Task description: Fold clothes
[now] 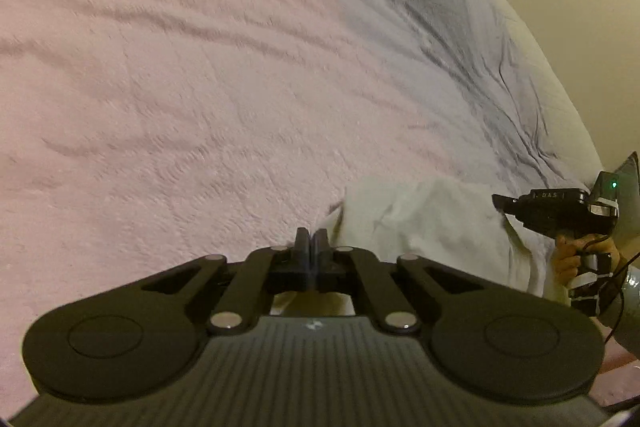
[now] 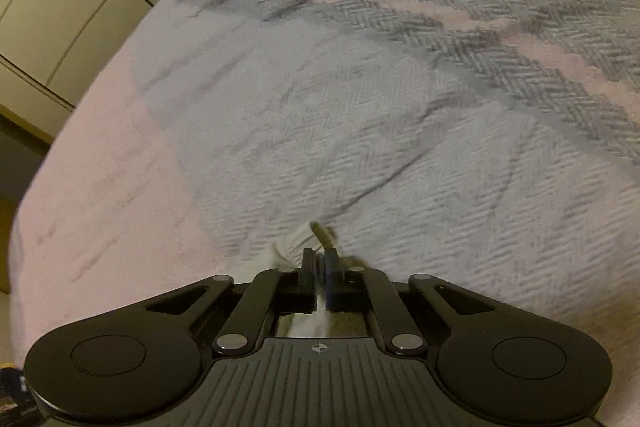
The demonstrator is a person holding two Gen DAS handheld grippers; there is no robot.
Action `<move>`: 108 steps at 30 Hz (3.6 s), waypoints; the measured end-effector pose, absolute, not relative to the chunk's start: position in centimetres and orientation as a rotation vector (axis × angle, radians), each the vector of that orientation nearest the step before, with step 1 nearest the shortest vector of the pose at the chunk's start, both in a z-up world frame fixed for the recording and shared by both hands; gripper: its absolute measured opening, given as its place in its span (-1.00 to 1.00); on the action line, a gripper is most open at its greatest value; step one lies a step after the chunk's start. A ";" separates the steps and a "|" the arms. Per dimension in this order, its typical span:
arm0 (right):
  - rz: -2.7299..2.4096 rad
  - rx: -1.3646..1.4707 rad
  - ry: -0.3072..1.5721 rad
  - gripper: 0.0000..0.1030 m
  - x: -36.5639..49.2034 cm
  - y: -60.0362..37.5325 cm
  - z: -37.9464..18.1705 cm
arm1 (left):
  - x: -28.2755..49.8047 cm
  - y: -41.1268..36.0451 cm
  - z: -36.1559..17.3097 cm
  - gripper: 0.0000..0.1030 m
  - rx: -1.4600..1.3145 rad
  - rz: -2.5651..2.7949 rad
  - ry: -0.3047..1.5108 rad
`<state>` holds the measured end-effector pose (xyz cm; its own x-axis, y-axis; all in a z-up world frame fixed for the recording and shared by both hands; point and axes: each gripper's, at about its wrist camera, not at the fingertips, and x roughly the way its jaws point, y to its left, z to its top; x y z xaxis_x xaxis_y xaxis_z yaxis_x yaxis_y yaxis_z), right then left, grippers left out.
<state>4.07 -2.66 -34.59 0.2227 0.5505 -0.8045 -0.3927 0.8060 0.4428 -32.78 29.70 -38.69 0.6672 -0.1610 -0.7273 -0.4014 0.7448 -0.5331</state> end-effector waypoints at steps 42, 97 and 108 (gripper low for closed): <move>0.530 -0.328 1.207 -0.39 -19.4 -3.5 -31.3 | -55.4 21.1 -31.1 -0.50 -0.700 0.737 0.947; 0.987 -0.714 1.051 0.23 -25.7 1.8 -17.0 | -54.9 10.2 -18.0 -0.11 -0.744 1.100 0.946; 1.125 -0.828 1.112 0.23 -25.0 5.7 -20.2 | -63.1 10.9 -19.7 -0.13 -1.065 1.324 0.689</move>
